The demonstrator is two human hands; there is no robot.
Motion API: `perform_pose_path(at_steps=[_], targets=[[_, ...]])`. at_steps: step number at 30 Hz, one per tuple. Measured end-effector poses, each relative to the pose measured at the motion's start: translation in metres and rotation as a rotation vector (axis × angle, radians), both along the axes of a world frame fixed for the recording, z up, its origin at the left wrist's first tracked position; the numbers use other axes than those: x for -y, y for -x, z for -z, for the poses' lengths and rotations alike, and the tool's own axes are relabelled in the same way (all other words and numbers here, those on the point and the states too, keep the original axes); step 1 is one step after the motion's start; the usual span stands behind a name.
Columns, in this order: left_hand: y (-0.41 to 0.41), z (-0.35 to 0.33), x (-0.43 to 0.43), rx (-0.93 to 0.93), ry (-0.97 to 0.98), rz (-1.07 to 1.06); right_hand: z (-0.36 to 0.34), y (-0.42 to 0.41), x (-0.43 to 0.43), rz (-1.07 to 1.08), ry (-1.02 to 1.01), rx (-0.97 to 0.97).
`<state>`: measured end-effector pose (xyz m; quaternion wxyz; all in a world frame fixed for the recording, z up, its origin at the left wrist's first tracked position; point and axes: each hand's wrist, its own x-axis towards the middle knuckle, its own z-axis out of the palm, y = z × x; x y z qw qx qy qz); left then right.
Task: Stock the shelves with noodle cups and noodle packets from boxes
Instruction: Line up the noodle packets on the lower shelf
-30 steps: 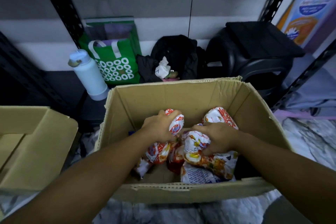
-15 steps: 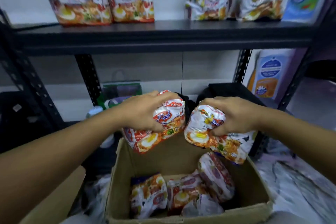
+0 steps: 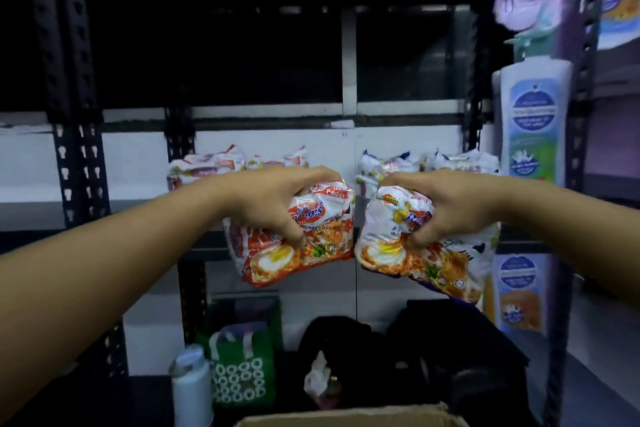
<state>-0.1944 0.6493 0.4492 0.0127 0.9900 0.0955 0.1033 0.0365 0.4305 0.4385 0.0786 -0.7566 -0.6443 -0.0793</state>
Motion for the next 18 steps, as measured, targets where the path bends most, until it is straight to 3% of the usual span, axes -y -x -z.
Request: perform_pose_path(at_steps=[5, 15, 18], targets=[[-0.007, -0.028, -0.003, 0.005, -0.118, -0.056, -0.028, -0.001, -0.006, -0.008, -0.02, -0.008], [-0.03, -0.064, -0.023, 0.02, -0.159, -0.07, -0.063, -0.007, -0.052, 0.098, -0.135, 0.034], [-0.046, -0.056, -0.039, 0.027, -0.307, -0.171, -0.06, -0.014, -0.071, 0.109, -0.142, 0.075]])
